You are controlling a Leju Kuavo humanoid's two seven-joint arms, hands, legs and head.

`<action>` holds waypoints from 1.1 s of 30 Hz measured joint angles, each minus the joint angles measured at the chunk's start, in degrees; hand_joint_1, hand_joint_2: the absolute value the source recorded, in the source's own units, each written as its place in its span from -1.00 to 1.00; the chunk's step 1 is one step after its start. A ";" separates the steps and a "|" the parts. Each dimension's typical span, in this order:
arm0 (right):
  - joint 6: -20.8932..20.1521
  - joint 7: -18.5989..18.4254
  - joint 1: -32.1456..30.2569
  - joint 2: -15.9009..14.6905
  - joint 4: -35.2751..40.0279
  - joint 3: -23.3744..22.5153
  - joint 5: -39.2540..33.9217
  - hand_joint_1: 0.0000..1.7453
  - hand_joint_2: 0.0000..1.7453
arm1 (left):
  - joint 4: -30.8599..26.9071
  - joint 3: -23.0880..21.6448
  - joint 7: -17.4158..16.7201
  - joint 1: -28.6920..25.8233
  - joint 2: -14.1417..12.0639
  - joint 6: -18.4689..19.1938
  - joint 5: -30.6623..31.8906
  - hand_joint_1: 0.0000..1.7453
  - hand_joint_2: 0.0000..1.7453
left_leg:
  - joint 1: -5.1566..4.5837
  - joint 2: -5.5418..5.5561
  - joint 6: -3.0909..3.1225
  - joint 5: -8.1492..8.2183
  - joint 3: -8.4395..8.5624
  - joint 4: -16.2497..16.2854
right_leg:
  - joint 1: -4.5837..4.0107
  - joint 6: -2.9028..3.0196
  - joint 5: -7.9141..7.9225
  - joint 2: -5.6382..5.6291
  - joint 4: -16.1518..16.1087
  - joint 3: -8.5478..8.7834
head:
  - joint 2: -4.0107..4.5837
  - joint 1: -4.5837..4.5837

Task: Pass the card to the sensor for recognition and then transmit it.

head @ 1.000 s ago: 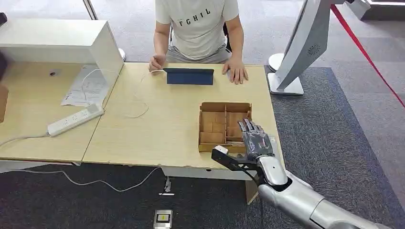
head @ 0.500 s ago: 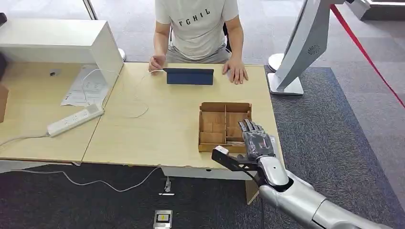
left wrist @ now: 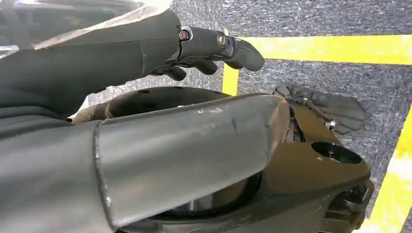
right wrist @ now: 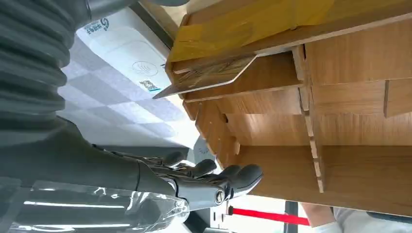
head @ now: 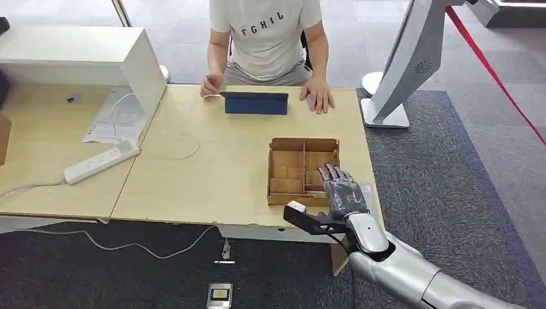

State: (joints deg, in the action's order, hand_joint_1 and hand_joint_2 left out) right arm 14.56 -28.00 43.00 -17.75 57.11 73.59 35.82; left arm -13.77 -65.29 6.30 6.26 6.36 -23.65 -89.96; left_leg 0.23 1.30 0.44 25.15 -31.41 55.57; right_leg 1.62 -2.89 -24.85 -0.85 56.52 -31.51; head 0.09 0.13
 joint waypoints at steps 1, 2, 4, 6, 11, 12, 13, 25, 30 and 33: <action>-0.07 0.02 0.00 0.00 0.15 0.00 0.00 -1.00 1.00 | 0.00 0.00 0.00 0.00 0.00 0.02 0.00 -1.00 -1.00 | 0.00 0.00 0.00 0.00 0.00 0.00 | 0.00 0.00 0.00 0.00 0.00 0.00 | 0.00 0.00; -0.09 0.07 -0.01 0.04 0.20 0.00 0.00 -1.00 1.00 | 0.00 0.00 0.00 0.00 0.00 0.02 0.00 -1.00 -1.00 | 0.00 -0.01 0.00 0.00 0.00 0.00 | 0.00 0.00 0.00 0.00 0.00 0.00 | 0.00 -0.02; -0.17 0.13 -0.03 0.07 0.37 0.00 0.00 -1.00 1.00 | 0.00 0.00 0.00 0.00 0.02 0.02 0.00 -1.00 -1.00 | 0.00 -0.01 0.00 0.00 0.00 0.00 | 0.00 0.00 0.00 0.00 0.00 0.00 | 0.00 0.00; -0.20 0.22 -0.03 0.07 0.44 0.00 0.02 -1.00 1.00 | 0.00 0.00 0.02 0.00 0.02 0.02 0.00 -1.00 -1.00 | 0.00 -0.01 0.00 0.00 0.00 0.00 | 0.00 0.00 0.00 0.00 0.00 0.00 | 0.00 -0.02; -0.24 0.35 -0.03 0.09 0.46 0.02 0.02 -1.00 1.00 | 0.00 0.00 0.02 0.00 0.00 0.02 0.00 -1.00 -1.00 | 0.00 -0.01 0.00 0.00 0.00 0.00 | 0.00 0.00 0.00 0.00 0.00 0.00 | 0.00 -0.02; -0.24 0.39 -0.03 0.09 0.46 0.02 0.02 -1.00 1.00 | 0.00 0.00 0.02 0.00 0.02 0.02 0.00 -1.00 -1.00 | 0.00 -0.01 0.00 0.00 0.00 0.00 | 0.00 0.00 0.00 0.00 0.00 0.00 | 0.00 0.00; -0.24 0.42 -0.02 0.09 0.46 0.02 0.02 -1.00 1.00 | 0.00 0.00 0.02 0.00 0.02 0.04 0.00 -1.00 -1.00 | 0.00 -0.01 0.00 0.00 0.00 0.00 | 0.00 0.00 0.00 0.00 0.00 0.00 | 0.00 0.00; -1.31 1.20 0.00 0.07 0.35 0.02 -0.24 1.00 1.00 | 0.00 0.00 0.00 0.00 0.02 0.17 0.00 -1.00 -1.00 | 0.00 -0.01 0.00 0.00 0.00 0.00 | 0.00 0.00 0.00 0.00 0.00 0.00 | 0.00 -0.02; -1.99 1.64 0.00 0.07 0.35 0.02 -0.26 1.00 1.00 | 0.00 0.00 -0.02 0.00 0.02 0.17 0.00 -1.00 -1.00 | 0.00 -0.01 0.00 0.00 0.00 0.00 | 0.00 0.00 0.00 0.00 0.00 0.01 | 0.00 -0.02; -2.32 1.79 0.00 0.09 0.35 0.02 -0.26 1.00 1.00 | 0.00 0.00 -0.18 0.00 0.02 0.17 0.02 -1.00 -1.00 | 0.00 -0.01 0.00 0.00 0.00 0.00 | 0.00 0.00 0.00 0.00 0.00 0.00 | 0.00 -0.02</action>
State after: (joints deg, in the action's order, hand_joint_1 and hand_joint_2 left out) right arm 12.24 -26.21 43.01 -17.66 57.46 73.61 35.56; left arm -13.77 -65.29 6.12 6.26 6.38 -23.47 -89.94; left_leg 0.23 1.29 0.44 25.15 -31.41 55.57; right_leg 1.62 -2.89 -24.85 -0.85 56.52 -31.50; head 0.09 0.11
